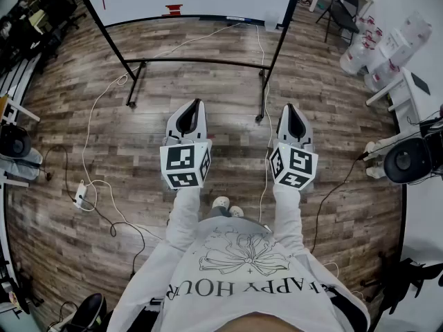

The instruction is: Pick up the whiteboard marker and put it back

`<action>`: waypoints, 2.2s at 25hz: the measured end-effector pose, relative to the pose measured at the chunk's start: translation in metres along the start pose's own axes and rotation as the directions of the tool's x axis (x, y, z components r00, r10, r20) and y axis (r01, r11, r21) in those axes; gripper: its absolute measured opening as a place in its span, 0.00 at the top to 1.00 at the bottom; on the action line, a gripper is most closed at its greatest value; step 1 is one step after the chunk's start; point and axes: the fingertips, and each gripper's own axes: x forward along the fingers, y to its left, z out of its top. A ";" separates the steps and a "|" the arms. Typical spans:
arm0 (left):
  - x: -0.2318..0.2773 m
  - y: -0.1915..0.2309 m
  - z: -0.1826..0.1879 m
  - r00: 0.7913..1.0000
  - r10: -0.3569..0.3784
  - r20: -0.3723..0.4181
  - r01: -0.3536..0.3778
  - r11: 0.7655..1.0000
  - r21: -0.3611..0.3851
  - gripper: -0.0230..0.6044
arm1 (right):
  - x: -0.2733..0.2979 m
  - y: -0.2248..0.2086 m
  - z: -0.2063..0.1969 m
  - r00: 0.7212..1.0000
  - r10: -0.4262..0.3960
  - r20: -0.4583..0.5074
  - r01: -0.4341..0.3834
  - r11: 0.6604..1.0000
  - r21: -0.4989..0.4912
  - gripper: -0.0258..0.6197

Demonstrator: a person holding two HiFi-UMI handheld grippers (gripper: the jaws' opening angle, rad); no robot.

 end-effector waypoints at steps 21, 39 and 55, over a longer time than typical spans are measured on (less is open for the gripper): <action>0.020 0.024 -0.010 1.000 -0.021 -0.008 0.021 1.000 0.006 0.95 | 0.025 0.017 -0.011 1.000 -0.016 -0.002 0.016 1.000 0.023 0.95; 0.095 0.034 -0.026 0.998 -0.030 -0.056 0.030 1.000 0.003 0.95 | 0.094 -0.002 -0.032 0.999 -0.012 -0.048 0.013 1.000 0.027 0.95; 0.286 0.045 -0.001 0.998 0.042 -0.056 -0.042 0.999 -0.003 0.95 | 0.290 -0.081 -0.008 0.998 0.046 -0.030 -0.046 0.999 0.025 0.95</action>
